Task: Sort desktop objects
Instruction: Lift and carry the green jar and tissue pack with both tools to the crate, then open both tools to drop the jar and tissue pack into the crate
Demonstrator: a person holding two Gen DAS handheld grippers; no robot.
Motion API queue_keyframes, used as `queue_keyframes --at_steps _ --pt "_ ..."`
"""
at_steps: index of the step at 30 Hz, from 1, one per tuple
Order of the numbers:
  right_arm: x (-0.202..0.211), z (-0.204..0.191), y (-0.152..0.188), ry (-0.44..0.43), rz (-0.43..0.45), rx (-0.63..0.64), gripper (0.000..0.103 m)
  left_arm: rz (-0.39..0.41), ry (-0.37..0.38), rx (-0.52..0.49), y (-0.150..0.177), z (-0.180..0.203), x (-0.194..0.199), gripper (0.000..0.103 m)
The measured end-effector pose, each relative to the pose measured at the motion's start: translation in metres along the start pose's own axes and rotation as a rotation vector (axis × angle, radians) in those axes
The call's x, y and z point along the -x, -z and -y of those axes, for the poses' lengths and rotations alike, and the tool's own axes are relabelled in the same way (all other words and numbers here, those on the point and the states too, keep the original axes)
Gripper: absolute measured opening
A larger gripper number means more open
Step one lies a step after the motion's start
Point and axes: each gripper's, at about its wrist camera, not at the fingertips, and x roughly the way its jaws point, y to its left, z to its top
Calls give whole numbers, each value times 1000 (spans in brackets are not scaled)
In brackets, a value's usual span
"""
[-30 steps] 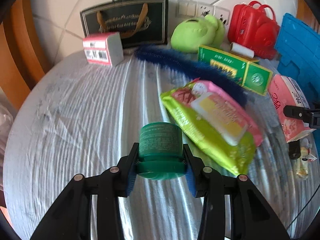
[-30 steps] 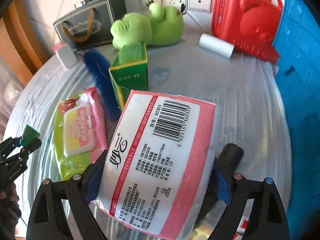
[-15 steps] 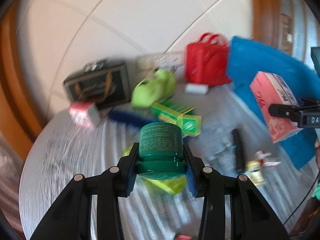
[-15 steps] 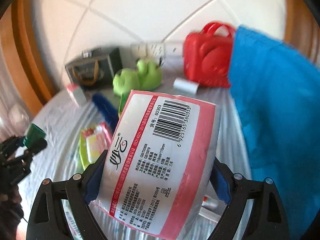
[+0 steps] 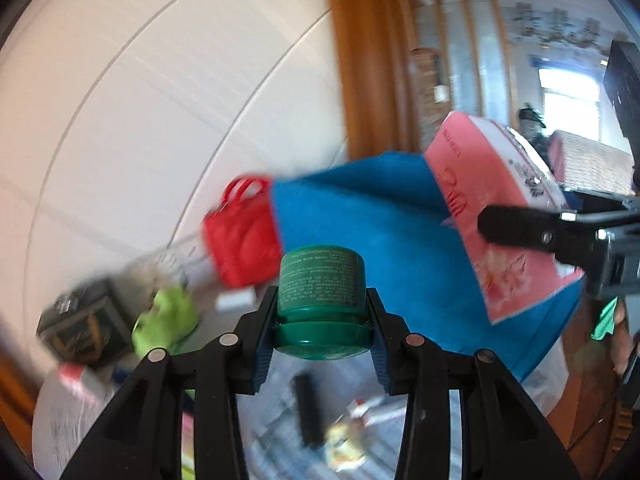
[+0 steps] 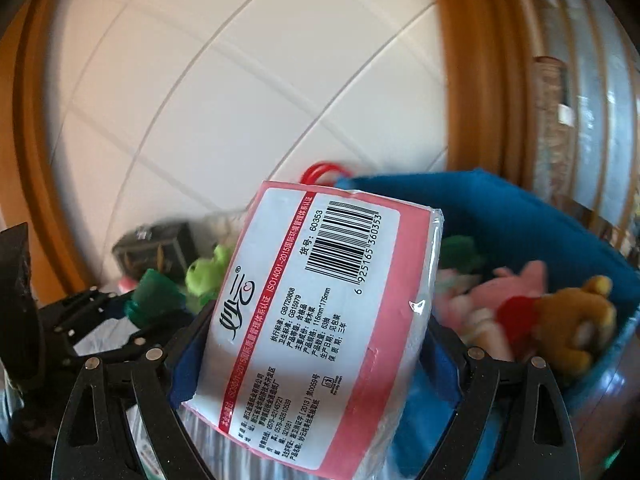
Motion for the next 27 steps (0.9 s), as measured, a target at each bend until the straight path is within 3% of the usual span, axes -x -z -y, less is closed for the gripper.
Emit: queue_keyframes --at_steps 9,15,21,22,24,25,26,27 --pt "54 136 -48 138 80 -42 91 103 67 -69 -100 114 -43 40" --pt "32 208 -79 146 49 -82 91 83 49 -83 -137 156 -86 40" --pt "7 240 -99 151 38 -72 94 64 1 -89 -165 174 -110 41" --pt "3 243 -103 155 36 -74 95 61 -5 -84 -168 174 -112 46" --pt "-7 254 -109 156 17 -93 98 75 -43 -62 -172 175 -111 65" --pt "-8 259 -109 155 20 -107 98 90 -65 -48 -173 174 -110 83" --pt "-7 263 -111 154 24 -121 100 109 -86 -33 -174 173 -107 90" --pt "-4 266 -111 152 31 -127 101 121 -97 -23 -174 172 -103 91"
